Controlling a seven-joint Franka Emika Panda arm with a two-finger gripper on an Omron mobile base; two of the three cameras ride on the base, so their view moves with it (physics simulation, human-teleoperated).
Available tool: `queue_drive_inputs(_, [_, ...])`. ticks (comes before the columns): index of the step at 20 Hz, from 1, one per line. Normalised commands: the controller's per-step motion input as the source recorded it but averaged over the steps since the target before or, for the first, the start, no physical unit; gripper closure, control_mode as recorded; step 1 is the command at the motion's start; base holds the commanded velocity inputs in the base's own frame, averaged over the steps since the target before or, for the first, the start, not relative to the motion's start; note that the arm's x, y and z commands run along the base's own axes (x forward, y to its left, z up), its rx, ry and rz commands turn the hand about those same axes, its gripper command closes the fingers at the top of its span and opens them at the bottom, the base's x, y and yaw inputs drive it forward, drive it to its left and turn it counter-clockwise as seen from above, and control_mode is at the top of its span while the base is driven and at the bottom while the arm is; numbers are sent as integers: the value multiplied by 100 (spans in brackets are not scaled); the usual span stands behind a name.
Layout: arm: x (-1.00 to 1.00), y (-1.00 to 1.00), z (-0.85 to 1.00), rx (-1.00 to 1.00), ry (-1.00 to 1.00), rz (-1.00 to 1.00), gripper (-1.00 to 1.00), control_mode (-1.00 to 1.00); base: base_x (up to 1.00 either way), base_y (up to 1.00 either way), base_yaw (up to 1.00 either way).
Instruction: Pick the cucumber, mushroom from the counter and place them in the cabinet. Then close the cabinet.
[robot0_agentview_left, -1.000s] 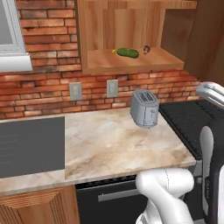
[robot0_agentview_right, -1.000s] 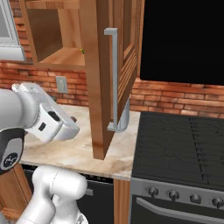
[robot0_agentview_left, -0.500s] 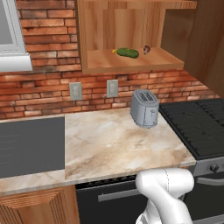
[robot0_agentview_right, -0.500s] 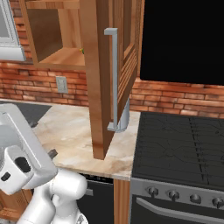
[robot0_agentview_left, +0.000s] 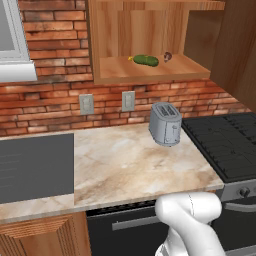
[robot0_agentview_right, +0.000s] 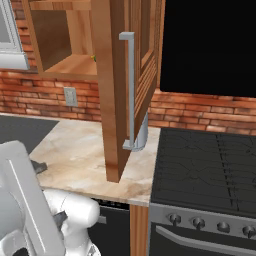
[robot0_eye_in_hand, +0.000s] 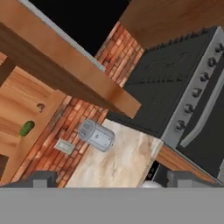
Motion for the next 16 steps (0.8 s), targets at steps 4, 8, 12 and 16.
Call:
queue_drive_inputs(4, [-29,-58,0,23,-9,0,-100,-100,0,0,0])
queue_drive_inputs(8, [-4,-51,-5,23,-21,4,-100,-100,0,0,0])
queue_drive_inputs(12, [25,-36,-18,25,-29,8,-100,-100,0,0,0])
queue_drive_inputs(16, [65,-34,-21,26,-28,8,-100,-100,0,0,0])
